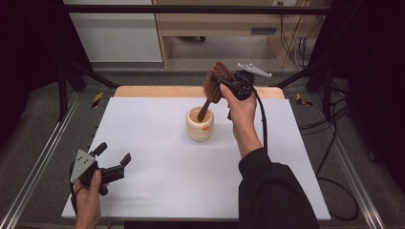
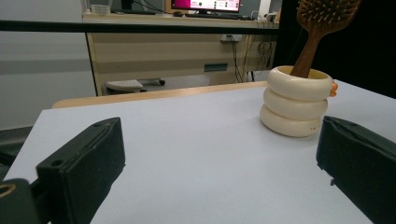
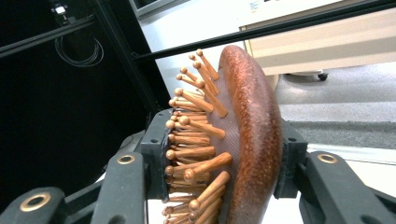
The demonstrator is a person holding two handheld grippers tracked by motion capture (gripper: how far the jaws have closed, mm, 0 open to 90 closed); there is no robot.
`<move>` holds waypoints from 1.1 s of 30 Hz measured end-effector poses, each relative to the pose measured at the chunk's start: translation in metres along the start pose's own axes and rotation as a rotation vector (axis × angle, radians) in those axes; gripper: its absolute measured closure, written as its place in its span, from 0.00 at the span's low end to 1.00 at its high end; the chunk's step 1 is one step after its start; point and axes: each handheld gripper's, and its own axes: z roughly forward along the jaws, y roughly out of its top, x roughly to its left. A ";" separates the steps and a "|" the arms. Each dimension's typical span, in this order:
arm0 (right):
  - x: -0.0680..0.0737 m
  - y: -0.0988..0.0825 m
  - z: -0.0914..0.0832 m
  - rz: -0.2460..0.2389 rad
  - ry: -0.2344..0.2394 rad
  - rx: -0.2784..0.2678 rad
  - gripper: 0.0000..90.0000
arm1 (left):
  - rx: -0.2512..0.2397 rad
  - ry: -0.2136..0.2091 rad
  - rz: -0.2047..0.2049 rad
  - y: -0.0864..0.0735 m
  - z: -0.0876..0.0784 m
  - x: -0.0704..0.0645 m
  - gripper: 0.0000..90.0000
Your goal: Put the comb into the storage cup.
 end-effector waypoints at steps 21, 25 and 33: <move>-0.002 -0.014 0.009 -0.002 -0.001 0.029 0.57 | -0.002 0.000 -0.001 0.000 0.000 0.001 0.02; -0.002 -0.016 0.010 -0.004 -0.003 0.035 0.57 | -0.002 0.006 0.000 0.000 0.000 0.001 0.02; -0.003 -0.021 0.012 0.001 -0.004 0.042 0.57 | -0.002 0.004 0.002 0.000 0.000 0.001 0.02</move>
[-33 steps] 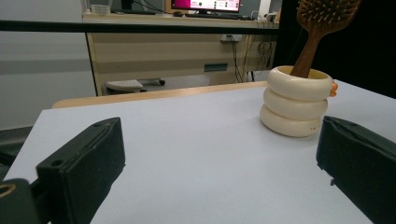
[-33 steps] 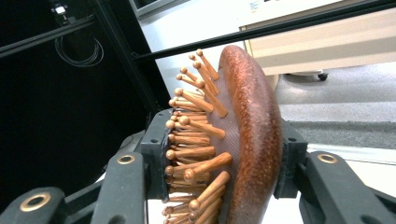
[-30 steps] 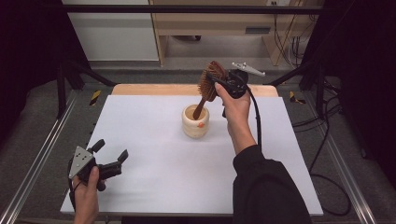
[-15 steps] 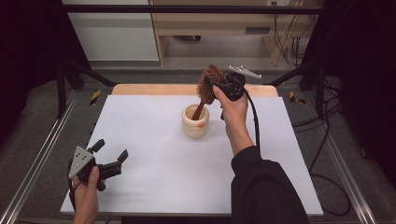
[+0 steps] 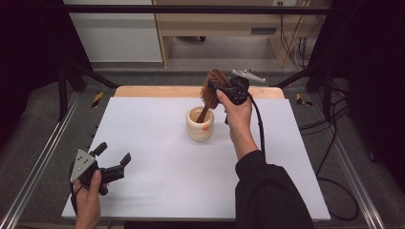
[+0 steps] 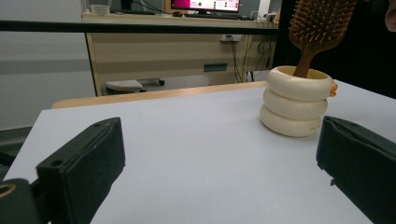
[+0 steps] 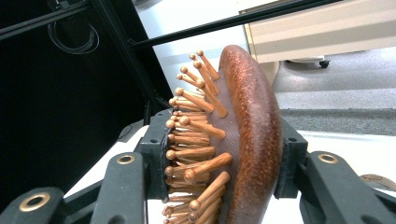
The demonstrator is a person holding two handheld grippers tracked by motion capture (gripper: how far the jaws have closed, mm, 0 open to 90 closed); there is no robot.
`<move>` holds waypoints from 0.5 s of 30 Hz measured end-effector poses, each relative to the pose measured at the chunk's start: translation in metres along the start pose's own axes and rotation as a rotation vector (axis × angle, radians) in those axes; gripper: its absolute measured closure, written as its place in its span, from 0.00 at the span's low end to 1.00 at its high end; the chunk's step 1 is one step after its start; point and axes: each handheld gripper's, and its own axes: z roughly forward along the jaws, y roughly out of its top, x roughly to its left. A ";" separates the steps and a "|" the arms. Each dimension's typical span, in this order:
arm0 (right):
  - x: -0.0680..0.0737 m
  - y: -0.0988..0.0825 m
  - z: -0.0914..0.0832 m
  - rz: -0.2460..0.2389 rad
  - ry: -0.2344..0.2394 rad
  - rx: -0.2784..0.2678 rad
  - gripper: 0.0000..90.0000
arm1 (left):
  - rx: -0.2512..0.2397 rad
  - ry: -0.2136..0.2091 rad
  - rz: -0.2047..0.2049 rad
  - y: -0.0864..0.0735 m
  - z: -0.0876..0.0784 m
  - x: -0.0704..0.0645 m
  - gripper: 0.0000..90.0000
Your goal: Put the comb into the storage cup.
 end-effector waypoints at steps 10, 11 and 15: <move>-0.001 -0.004 0.004 -0.004 -0.012 0.012 0.57 | -0.001 -0.002 0.001 0.000 0.000 0.000 0.02; -0.001 -0.004 0.004 -0.004 -0.012 0.012 0.57 | 0.000 -0.002 0.002 0.000 0.000 0.000 0.02; -0.002 -0.005 0.006 -0.002 -0.012 0.015 0.57 | 0.000 -0.001 0.000 0.000 0.000 0.000 0.02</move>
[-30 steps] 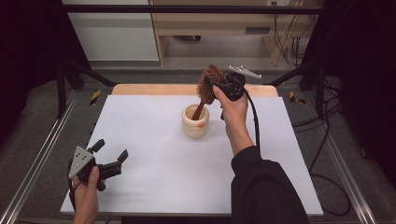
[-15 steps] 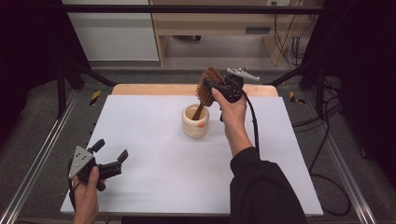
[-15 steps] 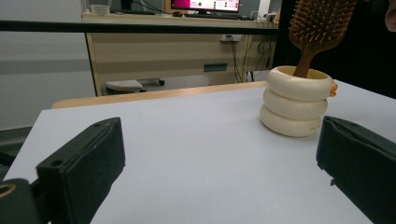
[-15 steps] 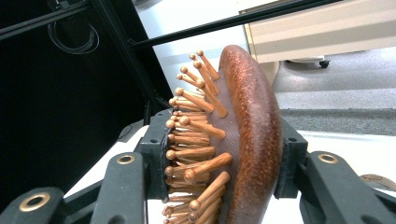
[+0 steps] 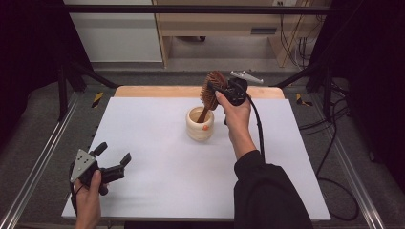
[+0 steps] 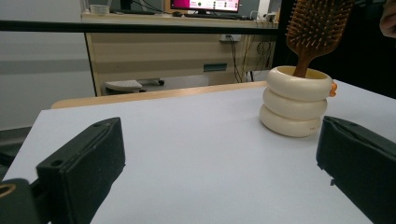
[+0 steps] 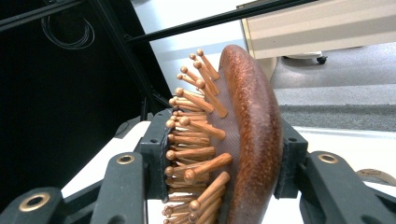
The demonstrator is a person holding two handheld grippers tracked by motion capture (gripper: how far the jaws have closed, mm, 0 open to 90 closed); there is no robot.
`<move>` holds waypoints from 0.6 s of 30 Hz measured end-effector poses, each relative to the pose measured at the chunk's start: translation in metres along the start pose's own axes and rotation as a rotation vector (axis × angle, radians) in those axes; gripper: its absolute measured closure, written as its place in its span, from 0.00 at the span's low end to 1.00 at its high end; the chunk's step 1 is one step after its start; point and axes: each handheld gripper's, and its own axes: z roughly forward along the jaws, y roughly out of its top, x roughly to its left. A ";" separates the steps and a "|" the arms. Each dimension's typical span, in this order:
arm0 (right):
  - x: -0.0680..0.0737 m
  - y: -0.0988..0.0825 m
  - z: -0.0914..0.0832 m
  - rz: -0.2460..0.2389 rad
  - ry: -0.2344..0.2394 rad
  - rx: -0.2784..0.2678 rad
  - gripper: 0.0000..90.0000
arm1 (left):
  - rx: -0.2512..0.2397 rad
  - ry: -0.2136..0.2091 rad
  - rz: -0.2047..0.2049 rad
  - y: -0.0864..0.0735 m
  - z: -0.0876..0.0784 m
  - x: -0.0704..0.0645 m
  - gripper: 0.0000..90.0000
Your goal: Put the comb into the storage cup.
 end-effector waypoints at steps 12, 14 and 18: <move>-0.002 -0.003 0.003 0.009 0.000 0.007 0.57 | -0.002 -0.001 -0.001 0.000 0.000 0.000 0.02; -0.003 -0.004 0.003 0.011 0.001 0.009 0.57 | -0.001 -0.002 -0.001 0.000 0.000 0.000 0.02; -0.002 -0.005 0.004 0.012 0.005 0.011 0.57 | -0.002 -0.002 -0.001 0.000 0.000 0.000 0.02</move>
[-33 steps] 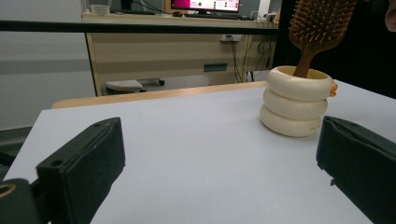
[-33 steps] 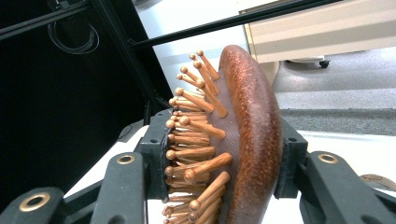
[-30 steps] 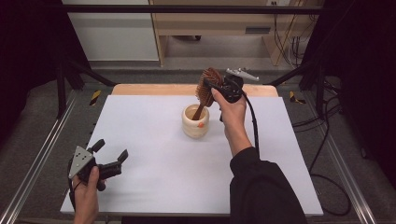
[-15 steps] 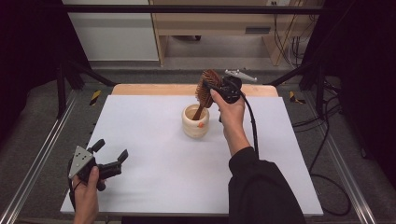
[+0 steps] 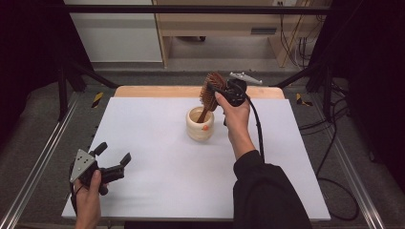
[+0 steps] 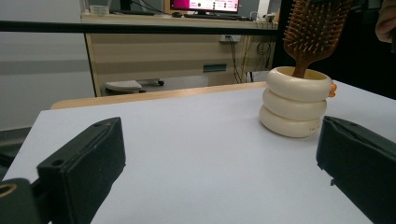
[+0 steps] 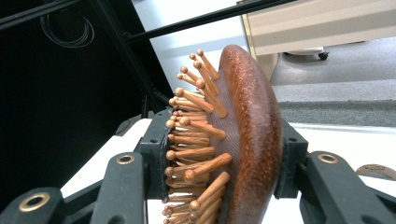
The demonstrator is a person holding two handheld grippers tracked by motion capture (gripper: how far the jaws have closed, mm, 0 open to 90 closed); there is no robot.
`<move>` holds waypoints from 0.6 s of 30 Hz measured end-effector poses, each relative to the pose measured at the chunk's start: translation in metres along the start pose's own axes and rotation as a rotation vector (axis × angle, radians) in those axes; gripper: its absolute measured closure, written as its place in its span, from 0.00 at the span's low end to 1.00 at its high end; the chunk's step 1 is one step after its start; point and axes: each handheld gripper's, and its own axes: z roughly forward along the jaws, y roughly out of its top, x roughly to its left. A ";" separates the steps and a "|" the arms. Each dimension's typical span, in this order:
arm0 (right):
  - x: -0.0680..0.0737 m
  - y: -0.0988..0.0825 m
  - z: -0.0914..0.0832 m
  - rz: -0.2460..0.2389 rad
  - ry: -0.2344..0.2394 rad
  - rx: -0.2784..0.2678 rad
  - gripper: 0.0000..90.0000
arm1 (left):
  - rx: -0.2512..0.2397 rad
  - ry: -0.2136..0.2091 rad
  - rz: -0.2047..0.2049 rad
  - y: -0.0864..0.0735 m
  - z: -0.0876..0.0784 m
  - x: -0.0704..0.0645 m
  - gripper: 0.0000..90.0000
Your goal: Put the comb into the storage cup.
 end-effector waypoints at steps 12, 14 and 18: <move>-0.001 -0.004 0.003 0.008 0.003 0.005 0.57 | 0.000 0.001 0.000 0.000 0.000 0.000 0.02; -0.001 -0.004 0.003 0.010 0.004 0.004 0.57 | 0.000 0.001 0.000 0.000 0.000 0.000 0.02; -0.001 -0.005 0.003 0.014 0.006 0.007 0.57 | 0.001 0.002 0.000 0.000 0.000 0.000 0.02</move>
